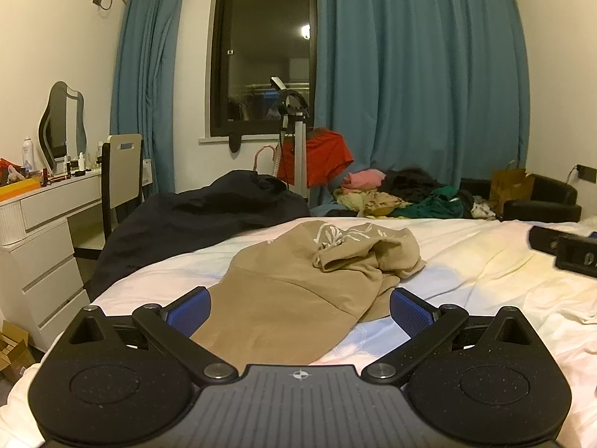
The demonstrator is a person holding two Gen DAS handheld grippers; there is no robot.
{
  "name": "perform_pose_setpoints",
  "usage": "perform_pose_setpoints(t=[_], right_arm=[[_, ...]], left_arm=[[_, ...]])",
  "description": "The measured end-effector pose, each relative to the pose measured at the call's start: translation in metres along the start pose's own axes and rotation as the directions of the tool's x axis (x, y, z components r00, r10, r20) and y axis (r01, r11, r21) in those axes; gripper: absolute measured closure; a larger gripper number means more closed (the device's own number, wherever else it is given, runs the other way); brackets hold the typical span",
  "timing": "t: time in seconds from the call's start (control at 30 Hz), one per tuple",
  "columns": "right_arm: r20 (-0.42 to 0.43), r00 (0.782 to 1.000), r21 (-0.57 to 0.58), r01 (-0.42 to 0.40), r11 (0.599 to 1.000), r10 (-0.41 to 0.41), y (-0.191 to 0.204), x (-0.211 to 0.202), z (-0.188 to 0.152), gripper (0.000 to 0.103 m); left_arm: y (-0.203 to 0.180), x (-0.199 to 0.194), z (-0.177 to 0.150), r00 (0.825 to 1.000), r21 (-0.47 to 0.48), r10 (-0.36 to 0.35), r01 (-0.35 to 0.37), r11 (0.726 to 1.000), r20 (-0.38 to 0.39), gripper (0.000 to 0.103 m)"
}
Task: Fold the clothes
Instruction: 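Move both grippers toward the crumpled beige t-shirt on the bed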
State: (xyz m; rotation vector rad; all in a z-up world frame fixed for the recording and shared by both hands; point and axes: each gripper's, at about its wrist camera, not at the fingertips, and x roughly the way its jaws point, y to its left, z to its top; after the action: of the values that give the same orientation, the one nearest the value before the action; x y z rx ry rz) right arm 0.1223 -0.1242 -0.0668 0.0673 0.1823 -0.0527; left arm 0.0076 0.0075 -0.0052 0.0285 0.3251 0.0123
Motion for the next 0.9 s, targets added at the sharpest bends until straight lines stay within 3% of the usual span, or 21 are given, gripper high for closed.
perform_pose_setpoints(t=[0.27, 0.63, 0.9], right_arm=[[0.059, 0.997, 0.178, -0.054, 0.983, 0.044, -0.013, -0.029, 0.024, 0.0], [0.094, 0.993, 0.171, -0.093, 0.981, 0.077, 0.001, -0.072, 0.06, 0.0], [0.052, 0.992, 0.168, -0.124, 0.978, 0.117, -0.003, -0.072, 0.087, 0.0]], left_arm=[[0.0, -0.004, -0.006, 1.0, 0.033, 0.025, -0.025, 0.999, -0.003, 0.0], [-0.005, -0.022, 0.001, 1.0, -0.007, 0.008, -0.008, 1.0, -0.03, 0.0], [-0.014, -0.002, 0.018, 0.994, 0.042, 0.025, -0.02, 0.999, -0.107, 0.002]])
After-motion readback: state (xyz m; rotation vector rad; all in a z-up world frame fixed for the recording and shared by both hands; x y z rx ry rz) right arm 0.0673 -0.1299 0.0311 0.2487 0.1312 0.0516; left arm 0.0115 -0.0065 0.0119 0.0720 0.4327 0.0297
